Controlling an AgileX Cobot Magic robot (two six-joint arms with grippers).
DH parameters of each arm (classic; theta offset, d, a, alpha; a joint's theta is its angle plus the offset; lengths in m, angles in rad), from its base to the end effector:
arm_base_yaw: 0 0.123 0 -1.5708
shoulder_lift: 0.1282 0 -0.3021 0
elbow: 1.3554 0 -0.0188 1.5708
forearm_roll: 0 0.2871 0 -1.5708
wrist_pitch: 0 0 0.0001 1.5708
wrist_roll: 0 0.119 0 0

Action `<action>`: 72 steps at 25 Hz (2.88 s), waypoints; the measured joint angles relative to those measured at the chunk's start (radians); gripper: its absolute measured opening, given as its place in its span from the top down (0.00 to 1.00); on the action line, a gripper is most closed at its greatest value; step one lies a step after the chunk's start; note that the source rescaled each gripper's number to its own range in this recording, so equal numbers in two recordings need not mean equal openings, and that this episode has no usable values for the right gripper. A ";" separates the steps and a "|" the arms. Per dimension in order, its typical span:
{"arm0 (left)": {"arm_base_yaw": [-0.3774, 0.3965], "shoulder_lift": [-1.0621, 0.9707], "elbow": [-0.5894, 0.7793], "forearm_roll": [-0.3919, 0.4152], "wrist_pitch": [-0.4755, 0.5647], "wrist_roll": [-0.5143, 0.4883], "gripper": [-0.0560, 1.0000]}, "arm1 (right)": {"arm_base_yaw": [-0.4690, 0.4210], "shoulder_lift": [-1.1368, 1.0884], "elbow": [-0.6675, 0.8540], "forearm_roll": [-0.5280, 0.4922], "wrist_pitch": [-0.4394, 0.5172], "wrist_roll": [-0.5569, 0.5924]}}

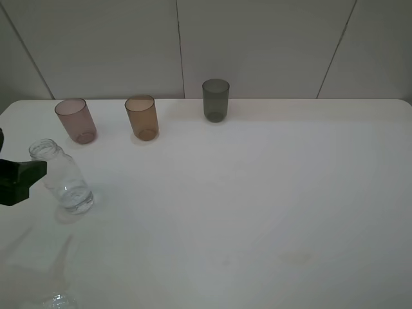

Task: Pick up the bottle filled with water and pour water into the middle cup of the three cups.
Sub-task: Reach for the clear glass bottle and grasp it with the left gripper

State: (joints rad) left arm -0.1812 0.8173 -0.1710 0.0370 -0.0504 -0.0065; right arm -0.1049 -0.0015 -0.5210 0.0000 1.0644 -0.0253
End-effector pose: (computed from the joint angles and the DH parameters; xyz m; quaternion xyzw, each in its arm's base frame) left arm 0.1774 -0.0327 0.1735 0.0916 0.8574 -0.0389 0.5049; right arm 0.0316 -0.0033 0.2886 0.0338 0.8476 -0.0345 0.5284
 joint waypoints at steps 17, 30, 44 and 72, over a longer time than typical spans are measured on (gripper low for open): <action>0.000 0.376 0.123 0.107 -0.505 -0.135 0.34 | 0.000 0.000 0.000 0.000 0.000 0.000; 0.000 0.621 0.125 0.100 -0.810 -0.133 0.34 | 0.000 0.000 0.000 0.000 0.000 0.000; 0.000 0.873 0.173 -0.013 -1.151 -0.102 0.34 | 0.000 0.000 0.000 0.000 0.000 0.000; 0.000 0.998 0.119 -0.037 -1.161 -0.055 0.34 | 0.000 0.000 0.000 0.000 0.000 0.000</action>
State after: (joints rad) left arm -0.1812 1.8150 -0.0518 0.0000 -1.2111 -0.0620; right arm -0.1049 -0.0015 -0.5210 0.0000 1.0644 -0.0253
